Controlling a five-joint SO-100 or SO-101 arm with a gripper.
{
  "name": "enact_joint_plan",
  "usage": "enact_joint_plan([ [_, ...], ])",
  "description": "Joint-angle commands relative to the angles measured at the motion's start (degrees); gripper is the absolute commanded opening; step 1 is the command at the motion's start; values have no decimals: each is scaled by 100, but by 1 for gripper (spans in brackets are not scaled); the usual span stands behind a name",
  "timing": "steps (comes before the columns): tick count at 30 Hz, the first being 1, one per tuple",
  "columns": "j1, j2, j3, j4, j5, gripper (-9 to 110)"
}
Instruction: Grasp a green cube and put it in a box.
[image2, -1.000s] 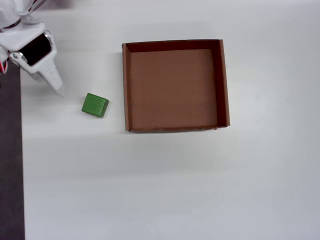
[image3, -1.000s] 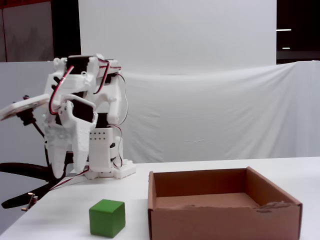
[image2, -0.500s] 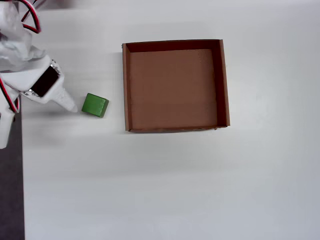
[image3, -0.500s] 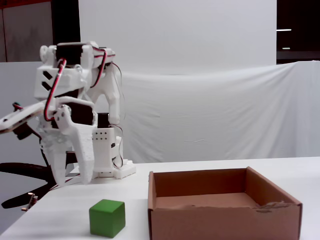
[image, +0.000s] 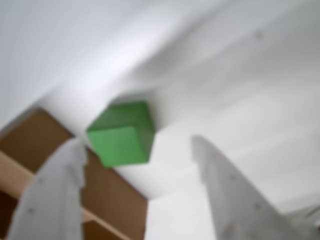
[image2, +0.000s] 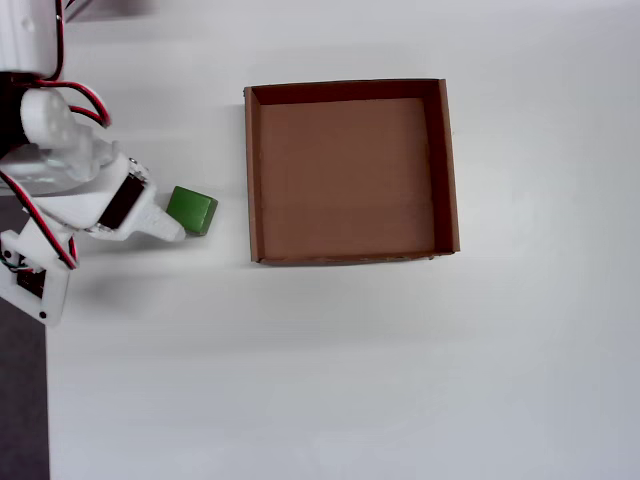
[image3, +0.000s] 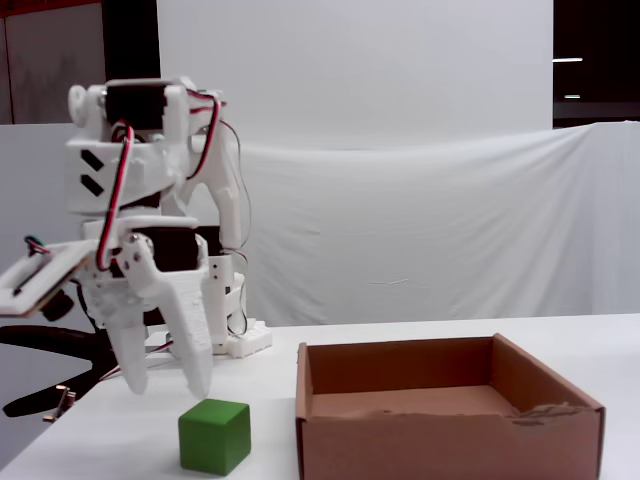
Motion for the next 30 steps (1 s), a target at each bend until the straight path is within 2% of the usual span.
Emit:
enact_joint_plan([
  [1,-132,-70,-422,35,44,33],
  [14,-431,-387,-598,510,70,33],
  [30,-501,-932,-826,483,97,33],
])
